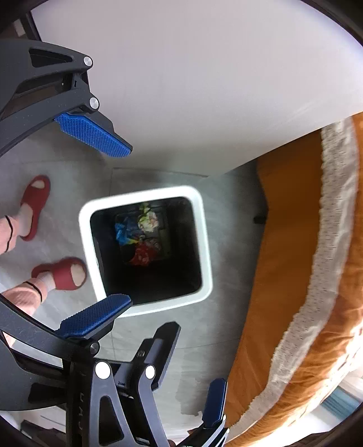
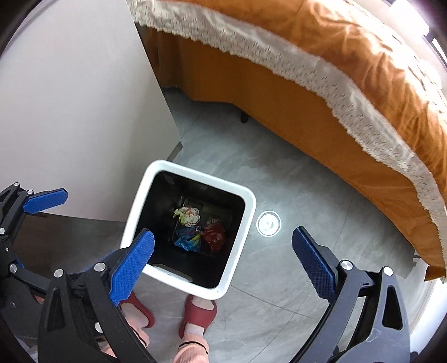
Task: Collect trash
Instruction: 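Lift both open tools from the bin back to the desk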
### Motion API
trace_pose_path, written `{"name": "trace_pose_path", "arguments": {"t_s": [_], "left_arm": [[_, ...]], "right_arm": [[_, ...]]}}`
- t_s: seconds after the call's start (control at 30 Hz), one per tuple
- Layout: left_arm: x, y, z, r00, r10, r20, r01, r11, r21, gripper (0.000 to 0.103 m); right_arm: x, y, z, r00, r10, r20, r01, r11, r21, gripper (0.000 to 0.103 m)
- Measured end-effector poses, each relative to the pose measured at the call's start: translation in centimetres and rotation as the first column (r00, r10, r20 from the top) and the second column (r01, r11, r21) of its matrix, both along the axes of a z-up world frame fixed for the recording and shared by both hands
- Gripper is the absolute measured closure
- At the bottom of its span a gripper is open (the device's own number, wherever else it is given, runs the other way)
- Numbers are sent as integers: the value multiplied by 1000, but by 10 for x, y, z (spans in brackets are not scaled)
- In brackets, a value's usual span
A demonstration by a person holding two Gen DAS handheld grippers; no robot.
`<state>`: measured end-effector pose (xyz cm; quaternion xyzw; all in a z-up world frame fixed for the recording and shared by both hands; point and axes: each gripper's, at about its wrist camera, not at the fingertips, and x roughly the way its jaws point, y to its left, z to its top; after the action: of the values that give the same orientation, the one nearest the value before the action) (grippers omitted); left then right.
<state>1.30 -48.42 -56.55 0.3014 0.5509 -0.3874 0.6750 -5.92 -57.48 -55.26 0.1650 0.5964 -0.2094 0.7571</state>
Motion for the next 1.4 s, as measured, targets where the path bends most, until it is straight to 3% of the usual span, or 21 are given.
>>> {"name": "trace_pose_path", "arguments": {"t_s": [0.17, 0.43, 0.6, 0.77, 0.97, 1.1, 1.27, 1.4], "left_arm": [[-2, 8, 51, 1000, 19, 23, -18, 999, -42, 6], [-13, 20, 161, 993, 74, 88, -61, 988, -141, 6], [-18, 36, 231, 987, 124, 97, -98, 967, -236, 6], [-20, 71, 298, 965, 178, 192, -112, 944, -309, 6], [-2, 134, 358, 909, 293, 296, -184, 920, -346, 6], [18, 186, 383, 854, 402, 330, -276, 888, -367, 6], [43, 249, 400, 776, 516, 362, -385, 843, -376, 6], [62, 307, 414, 699, 602, 387, -473, 794, -382, 6]], "right_arm": [[-13, -3, 46, 999, -38, 37, 39, 999, -22, 5], [-41, -1, 152, 979, -108, 171, 117, 992, -47, 5], [-48, 12, 223, 950, -109, 292, 135, 988, -70, 5], [-42, 35, 277, 911, -75, 407, 96, 995, -30, 5], [-4, 89, 335, 856, 86, 511, -67, 996, -54, 5], [30, 137, 362, 807, 221, 548, -196, 975, -105, 5], [71, 203, 387, 735, 375, 564, -363, 921, -140, 5], [102, 255, 396, 676, 466, 571, -477, 867, -144, 5]]}}
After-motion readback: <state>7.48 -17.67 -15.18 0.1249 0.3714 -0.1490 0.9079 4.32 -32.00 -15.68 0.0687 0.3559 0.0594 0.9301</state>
